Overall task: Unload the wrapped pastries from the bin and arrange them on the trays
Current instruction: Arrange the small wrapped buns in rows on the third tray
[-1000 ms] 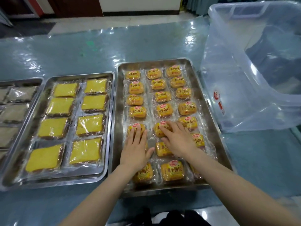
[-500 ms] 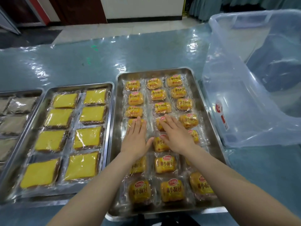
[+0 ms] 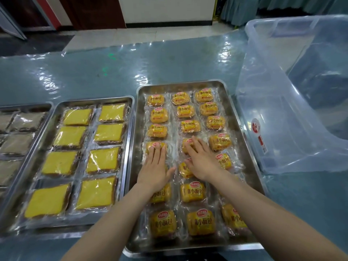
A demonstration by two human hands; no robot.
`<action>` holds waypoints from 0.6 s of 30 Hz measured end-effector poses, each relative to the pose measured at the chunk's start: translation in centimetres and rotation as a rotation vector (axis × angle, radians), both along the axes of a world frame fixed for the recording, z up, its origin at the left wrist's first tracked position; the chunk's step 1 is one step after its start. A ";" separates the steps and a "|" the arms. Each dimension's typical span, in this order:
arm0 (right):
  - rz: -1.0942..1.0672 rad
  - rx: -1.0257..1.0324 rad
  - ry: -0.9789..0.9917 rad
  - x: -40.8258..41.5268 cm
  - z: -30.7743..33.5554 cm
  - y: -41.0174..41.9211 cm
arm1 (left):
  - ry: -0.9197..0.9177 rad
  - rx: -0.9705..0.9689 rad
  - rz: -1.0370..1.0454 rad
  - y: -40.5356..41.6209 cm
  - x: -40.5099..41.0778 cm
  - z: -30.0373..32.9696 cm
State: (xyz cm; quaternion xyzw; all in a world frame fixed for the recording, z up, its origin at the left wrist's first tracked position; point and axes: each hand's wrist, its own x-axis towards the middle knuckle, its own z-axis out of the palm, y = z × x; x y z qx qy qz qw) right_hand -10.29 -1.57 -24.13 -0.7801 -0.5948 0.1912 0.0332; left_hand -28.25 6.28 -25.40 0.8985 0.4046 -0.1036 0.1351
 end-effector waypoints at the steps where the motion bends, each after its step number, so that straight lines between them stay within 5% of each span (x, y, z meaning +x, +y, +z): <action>1: 0.001 0.020 0.023 0.1 0.1 -0.3 | -0.001 -0.003 -0.002 0.0 0.0 0.0; 9: -0.057 0.225 0.047 5.0 0.7 -6.3 | -0.113 0.084 -0.064 -1.7 1.8 1.3; 18: -0.089 0.009 0.002 5.2 -0.3 -11.4 | -0.082 -0.021 -0.304 -5.7 5.9 0.9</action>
